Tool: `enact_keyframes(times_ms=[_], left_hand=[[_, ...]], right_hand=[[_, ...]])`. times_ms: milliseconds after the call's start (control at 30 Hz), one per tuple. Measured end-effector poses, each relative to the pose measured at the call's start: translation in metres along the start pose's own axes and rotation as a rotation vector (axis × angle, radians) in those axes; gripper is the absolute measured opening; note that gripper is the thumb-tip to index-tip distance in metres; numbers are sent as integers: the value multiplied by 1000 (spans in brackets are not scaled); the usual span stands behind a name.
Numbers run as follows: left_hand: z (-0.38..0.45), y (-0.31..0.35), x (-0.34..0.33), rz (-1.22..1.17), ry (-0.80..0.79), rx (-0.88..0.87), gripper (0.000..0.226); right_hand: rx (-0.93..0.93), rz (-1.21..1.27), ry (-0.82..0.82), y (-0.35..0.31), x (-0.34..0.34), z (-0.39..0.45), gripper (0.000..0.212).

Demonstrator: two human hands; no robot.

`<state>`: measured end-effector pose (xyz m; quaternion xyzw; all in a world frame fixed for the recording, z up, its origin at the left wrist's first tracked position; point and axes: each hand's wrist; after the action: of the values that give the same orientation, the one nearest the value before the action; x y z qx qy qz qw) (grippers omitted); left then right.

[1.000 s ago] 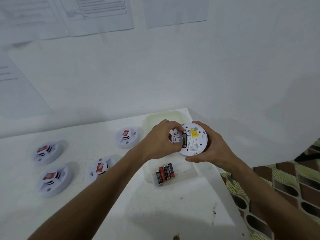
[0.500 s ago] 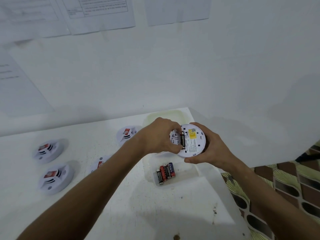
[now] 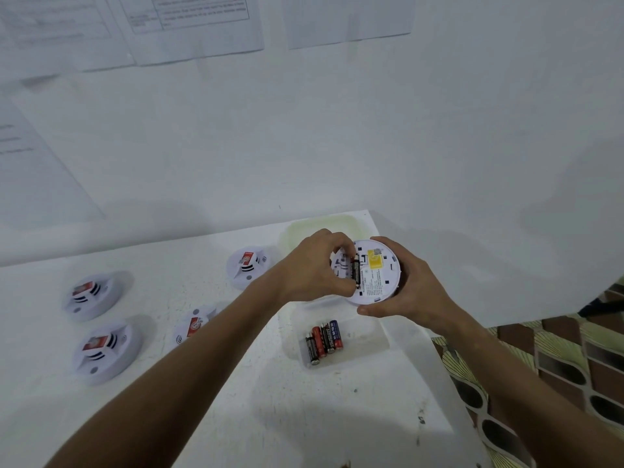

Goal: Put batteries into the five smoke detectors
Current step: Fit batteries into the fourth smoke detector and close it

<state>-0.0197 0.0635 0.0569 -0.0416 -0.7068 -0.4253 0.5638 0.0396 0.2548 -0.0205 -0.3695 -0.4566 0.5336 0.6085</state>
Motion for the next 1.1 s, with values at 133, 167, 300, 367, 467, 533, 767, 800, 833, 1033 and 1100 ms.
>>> enact_keyframes(times_ms=[133,167,300,367,467,533,767,800,833,1033,1100], left_hand=[[3,1,0,-6,-4,9,41],[4,1,0,1,-11,12,41],[6,-2,0,9,-41,7,39],[8,-5,-1,22,-45,15,39],[12,-9,-1,-5,-30,42,39],[14,-9,-3,-7,-8,32,34],[22,-7,-10,-55,200,-22,25],[23,-8,-10,-39,212,-31,31],[24,-8,-10,-4,212,-45,41],[34,-6,-11,65,168,-38,58],[38,-5,-12,34,166,-29,50]], right_hand=[[1,21,10,1,0,3,87],[2,18,9,1,1,3,87],[-8,8,-13,2,2,4,87],[-8,9,-26,2,4,6,87],[-7,24,-21,3,5,6,86],[-8,39,-3,5,6,7,85],[-16,98,33,2,15,16,85],[-20,99,38,2,17,16,86],[-22,94,42,2,18,16,86],[-22,50,32,7,27,17,87],[-25,35,23,10,30,15,86]])
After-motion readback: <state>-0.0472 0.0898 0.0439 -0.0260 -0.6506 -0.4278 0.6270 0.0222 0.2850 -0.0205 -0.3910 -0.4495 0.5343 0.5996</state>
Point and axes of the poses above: each hand's wrist, its own z-axis towards the middle knuckle, its own x-axis out of the back of the hand, y = z × x, and after that the axes turned 5 degrees about z, right-handed
